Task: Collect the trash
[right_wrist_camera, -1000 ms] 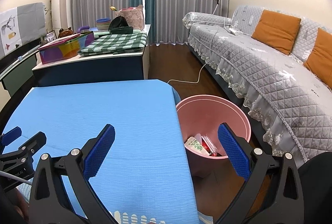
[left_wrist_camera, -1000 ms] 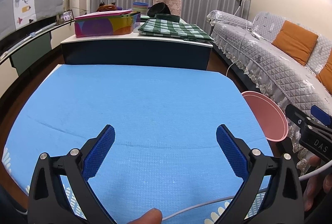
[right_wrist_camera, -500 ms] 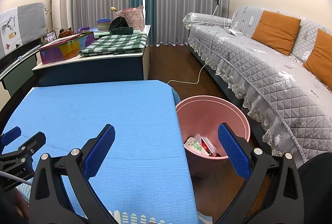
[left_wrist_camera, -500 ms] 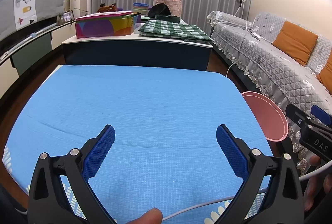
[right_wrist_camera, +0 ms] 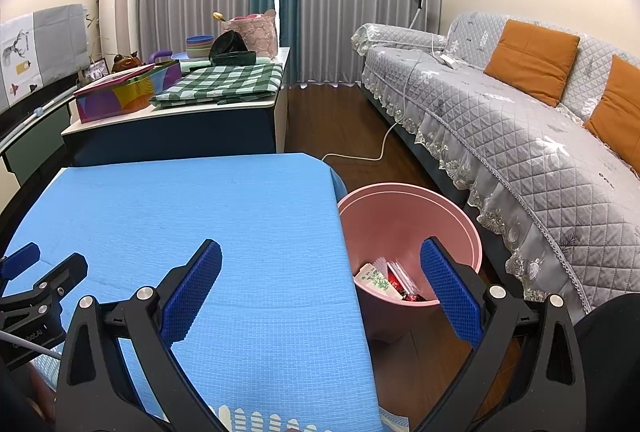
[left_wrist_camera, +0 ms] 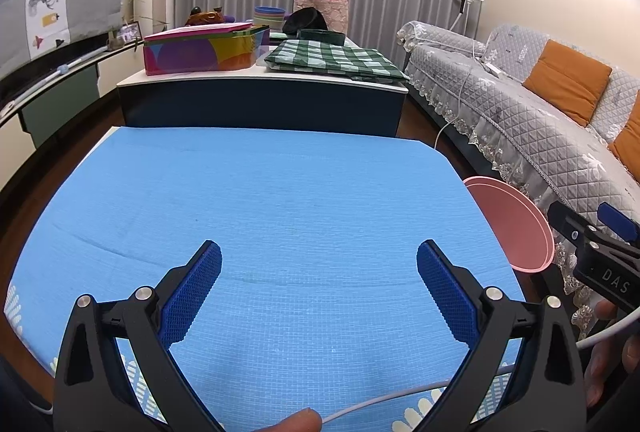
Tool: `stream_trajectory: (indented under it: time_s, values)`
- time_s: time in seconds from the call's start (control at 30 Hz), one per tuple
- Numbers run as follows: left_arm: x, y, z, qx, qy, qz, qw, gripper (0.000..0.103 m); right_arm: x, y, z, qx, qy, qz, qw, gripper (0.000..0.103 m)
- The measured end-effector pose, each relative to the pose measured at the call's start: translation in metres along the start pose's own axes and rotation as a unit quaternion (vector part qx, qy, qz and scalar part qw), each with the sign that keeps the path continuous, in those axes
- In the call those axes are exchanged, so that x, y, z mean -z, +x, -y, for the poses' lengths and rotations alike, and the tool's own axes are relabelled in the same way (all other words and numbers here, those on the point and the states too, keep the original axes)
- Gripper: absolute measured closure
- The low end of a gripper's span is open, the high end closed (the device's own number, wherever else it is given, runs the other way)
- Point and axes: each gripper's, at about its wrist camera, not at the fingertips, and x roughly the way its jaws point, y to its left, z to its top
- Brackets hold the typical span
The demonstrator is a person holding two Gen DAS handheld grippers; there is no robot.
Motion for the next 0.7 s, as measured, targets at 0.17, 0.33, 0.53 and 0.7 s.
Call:
stream_trajectory:
  time_s: [0.17,0.33,0.53,0.7]
  values:
    - [0.0001,0.0006,-0.0002,0.001,0.001,-0.002,1.0,0.008,0.0001,0.0,0.0,0.0,0.0,0.0,1.0,0.005]
    - [0.001,0.0001,0.0013,0.003,0.003,-0.003,1.0,0.008,0.0001,0.0002,0.0008,0.0,0.0,0.0,1.0,0.005]
    - [0.0011,-0.0025,0.0034,0.006,0.007,0.006,0.9999,0.008,0.0004,-0.0004,0.0023,0.001,0.001,0.0,1.0,0.005]
    - [0.0016,-0.0015,0.0035,0.01,0.003,0.008,0.9999,0.008,0.0006,-0.0011,0.0053,0.002,-0.001,0.0,1.0,0.005]
